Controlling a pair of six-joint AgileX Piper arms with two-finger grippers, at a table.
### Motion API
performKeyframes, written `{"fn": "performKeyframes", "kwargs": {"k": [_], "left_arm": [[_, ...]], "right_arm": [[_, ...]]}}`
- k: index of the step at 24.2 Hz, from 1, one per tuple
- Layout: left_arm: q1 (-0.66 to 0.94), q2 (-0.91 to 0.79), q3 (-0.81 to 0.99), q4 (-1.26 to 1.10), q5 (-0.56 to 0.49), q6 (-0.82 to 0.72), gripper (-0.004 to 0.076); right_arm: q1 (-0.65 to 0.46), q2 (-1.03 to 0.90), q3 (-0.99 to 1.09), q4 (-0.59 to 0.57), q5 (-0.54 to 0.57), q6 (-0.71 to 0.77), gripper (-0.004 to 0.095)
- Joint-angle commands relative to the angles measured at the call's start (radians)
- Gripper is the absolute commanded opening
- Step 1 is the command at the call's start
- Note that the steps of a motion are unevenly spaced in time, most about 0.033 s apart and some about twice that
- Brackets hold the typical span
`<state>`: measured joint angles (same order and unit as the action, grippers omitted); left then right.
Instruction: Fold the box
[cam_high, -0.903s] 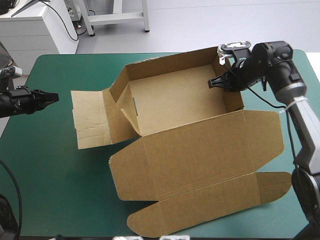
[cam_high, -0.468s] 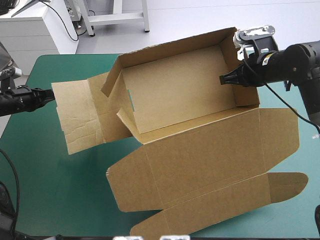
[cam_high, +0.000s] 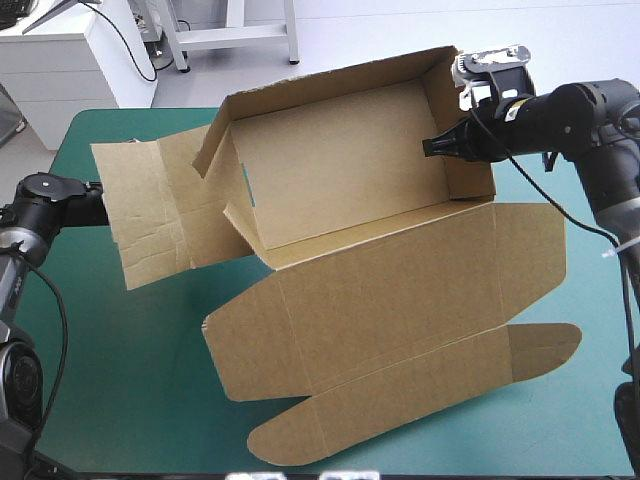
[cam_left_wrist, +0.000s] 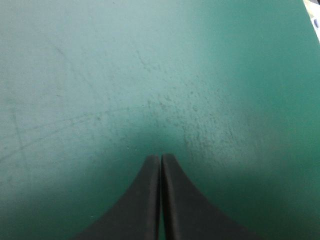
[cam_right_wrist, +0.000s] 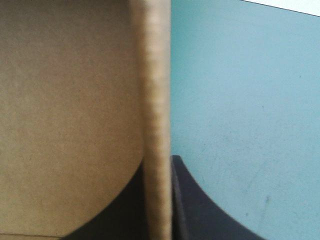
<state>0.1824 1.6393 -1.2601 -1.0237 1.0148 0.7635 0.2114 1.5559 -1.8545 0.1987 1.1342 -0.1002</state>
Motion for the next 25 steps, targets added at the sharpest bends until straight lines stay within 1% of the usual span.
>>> {"fn": "performKeyframes", "kwargs": {"k": [1,5,9,16,20,22,25], "left_arm": [[-0.014,-0.061,-0.023,-0.078,0.010,-0.034,-0.0008],[-0.014,-0.108,-0.023,-0.069,0.022,-0.049,-0.0008],[-0.043,-0.139,-0.023,-0.140,0.060,-0.049,-0.0008],[-0.120,-0.152,-0.023,-0.261,0.078,-0.041,-0.0008],[-0.120,-0.152,-0.023,-0.356,0.137,-0.029,-0.0008],[-0.120,-0.152,-0.023,-0.432,0.192,0.018,-0.0008],[-0.120,-0.152,-0.023,-0.432,0.196,0.018,-0.0008]], "right_arm": [[-0.008,-0.006,-0.028,0.016,-0.095,0.007,-0.0019],[-0.008,0.027,-0.028,0.006,-0.107,0.025,-0.0020],[-0.008,0.049,-0.028,0.006,-0.127,0.042,-0.0019],[-0.008,0.069,-0.028,-0.009,-0.133,0.060,-0.0019],[-0.008,0.071,-0.028,-0.023,-0.131,0.060,-0.0019],[-0.008,0.071,-0.028,-0.031,-0.124,0.060,-0.0019],[-0.008,0.073,-0.028,-0.040,-0.112,0.060,-0.0019]]}}
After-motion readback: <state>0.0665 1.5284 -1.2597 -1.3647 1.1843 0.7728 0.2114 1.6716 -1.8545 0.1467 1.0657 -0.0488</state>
